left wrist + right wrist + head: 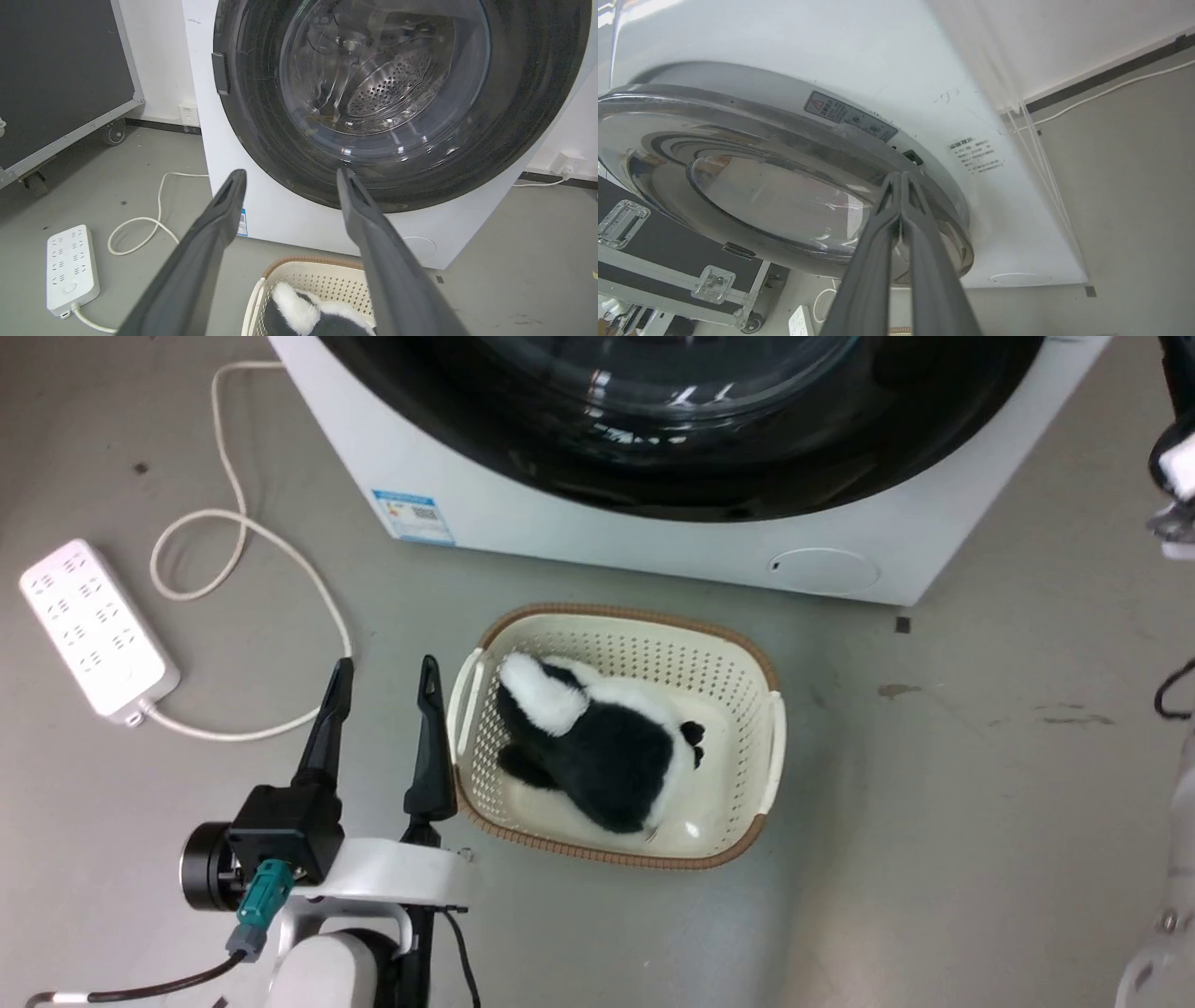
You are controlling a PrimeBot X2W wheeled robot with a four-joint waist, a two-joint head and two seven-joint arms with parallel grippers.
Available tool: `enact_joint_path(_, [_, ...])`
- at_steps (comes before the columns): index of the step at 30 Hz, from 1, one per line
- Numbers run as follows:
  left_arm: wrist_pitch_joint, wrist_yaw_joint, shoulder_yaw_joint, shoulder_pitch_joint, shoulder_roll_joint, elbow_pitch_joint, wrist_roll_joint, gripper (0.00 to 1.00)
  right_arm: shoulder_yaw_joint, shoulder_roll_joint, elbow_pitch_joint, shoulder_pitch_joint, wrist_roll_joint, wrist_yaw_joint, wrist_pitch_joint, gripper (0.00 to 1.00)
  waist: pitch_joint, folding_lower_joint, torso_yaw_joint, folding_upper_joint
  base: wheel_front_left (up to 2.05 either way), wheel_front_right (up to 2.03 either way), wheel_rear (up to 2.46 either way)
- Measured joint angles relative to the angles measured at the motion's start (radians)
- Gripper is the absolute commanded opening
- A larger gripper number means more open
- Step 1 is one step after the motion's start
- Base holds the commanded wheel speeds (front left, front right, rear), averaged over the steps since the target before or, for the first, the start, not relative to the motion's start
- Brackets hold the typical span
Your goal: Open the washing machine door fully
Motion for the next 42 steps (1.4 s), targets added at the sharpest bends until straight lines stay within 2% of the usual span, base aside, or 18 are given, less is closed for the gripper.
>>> enact_joint_path(6, [-0.013,0.009,-0.015,-0.007,0.000,-0.003,-0.018,1.00,-0.086,-0.012,0.123,-0.116,0.015,0.000,0.124,0.00,0.029,0.0000,0.029,0.0000,0.00,0.00,0.00])
enact_joint_path(19, [-0.040,0.034,-0.046,-0.028,0.000,-0.015,-0.045,1.00,-0.280,-0.047,0.344,-0.350,0.013,0.000,0.279,0.00,0.091,0.0000,0.076,0.0000,0.00,0.00,0.00])
enact_joint_path(28, [-0.058,0.052,-0.084,-0.049,0.000,-0.024,-0.066,1.00,-0.362,-0.073,0.425,-0.496,-0.032,-0.002,0.355,0.00,0.133,0.0000,0.107,0.0000,0.00,0.00,0.00])
enact_joint_path(37, [-0.076,0.076,-0.093,-0.067,0.000,-0.032,-0.089,1.00,-0.447,-0.097,0.469,-0.521,-0.042,-0.002,0.469,0.00,0.128,0.0000,0.130,0.0000,0.00,0.00,0.00])
enact_joint_path(42, [-0.083,0.076,-0.089,-0.066,0.000,-0.029,-0.095,1.00,-0.474,-0.075,0.449,-0.463,-0.029,-0.002,0.515,0.00,0.087,0.0000,0.127,0.0000,0.00,0.00,0.00])
